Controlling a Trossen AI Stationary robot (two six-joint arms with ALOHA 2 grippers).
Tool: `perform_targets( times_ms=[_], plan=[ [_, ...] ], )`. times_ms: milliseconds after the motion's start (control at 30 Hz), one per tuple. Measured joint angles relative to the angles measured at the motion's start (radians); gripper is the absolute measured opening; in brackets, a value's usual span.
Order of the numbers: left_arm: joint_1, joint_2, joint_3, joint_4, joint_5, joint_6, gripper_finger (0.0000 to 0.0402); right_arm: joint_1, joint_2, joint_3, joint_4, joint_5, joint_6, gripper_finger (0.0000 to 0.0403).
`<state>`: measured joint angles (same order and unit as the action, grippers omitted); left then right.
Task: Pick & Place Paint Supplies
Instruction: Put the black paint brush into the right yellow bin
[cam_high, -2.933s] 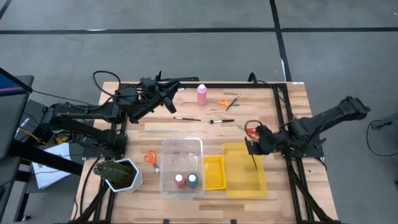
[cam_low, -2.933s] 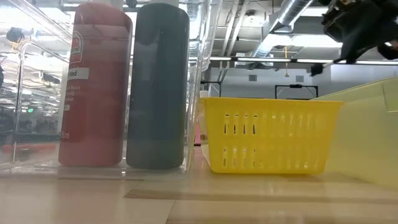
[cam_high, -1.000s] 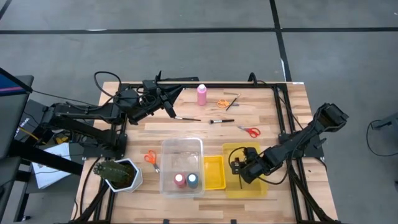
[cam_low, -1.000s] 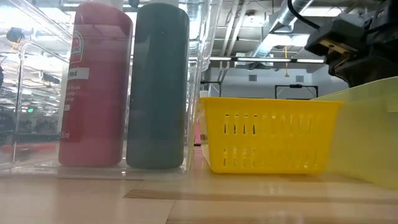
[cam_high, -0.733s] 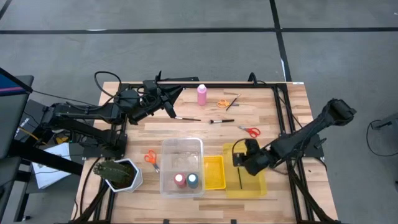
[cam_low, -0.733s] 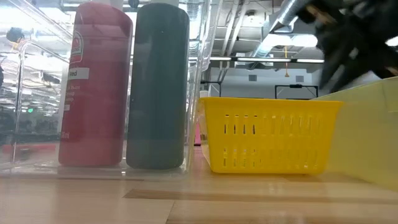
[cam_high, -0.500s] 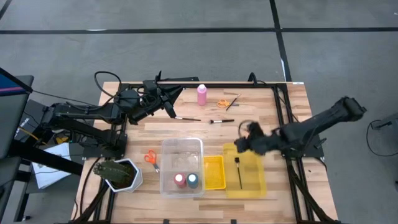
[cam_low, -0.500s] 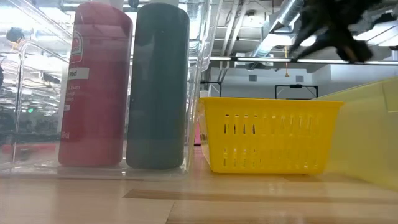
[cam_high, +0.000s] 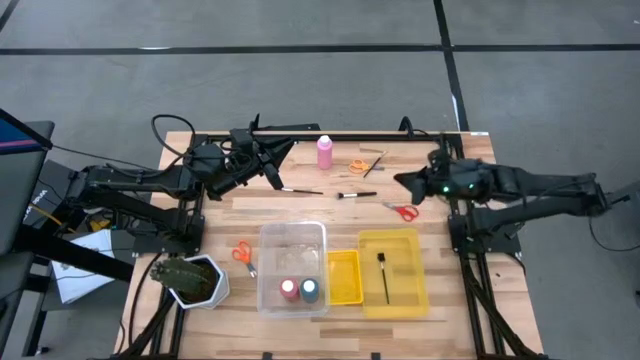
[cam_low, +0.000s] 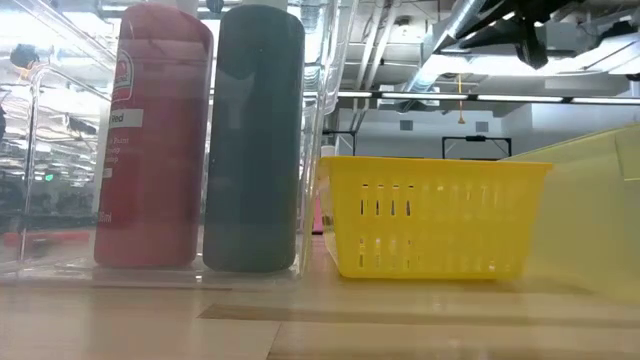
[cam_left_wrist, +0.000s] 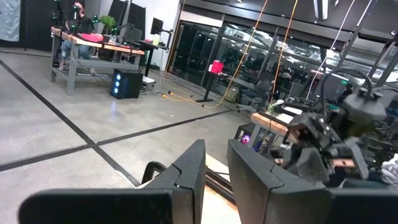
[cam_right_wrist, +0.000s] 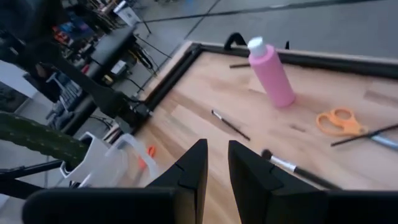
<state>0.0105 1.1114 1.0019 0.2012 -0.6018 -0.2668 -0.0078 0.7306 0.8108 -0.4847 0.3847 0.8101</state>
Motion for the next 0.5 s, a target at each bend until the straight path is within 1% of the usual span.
perform_targets(
  times_ms=[167, 333, 500],
  plan=[
    [0.004, 0.000, 0.000, 0.000, 0.000, 0.000, 0.0063, -0.088, -0.033, 0.000, 0.000, -0.085, -0.066, 0.0061],
    [0.004, 0.000, 0.000, 0.000, 0.000, 0.000, 0.0063, -0.159, -0.022, 0.000, -0.001, -0.167, -0.116, 0.0061],
    [0.004, 0.000, 0.000, 0.000, 0.000, 0.000, 0.0063, -0.216, 0.019, 0.001, -0.001, -0.306, -0.229, 0.0061]
  ],
)
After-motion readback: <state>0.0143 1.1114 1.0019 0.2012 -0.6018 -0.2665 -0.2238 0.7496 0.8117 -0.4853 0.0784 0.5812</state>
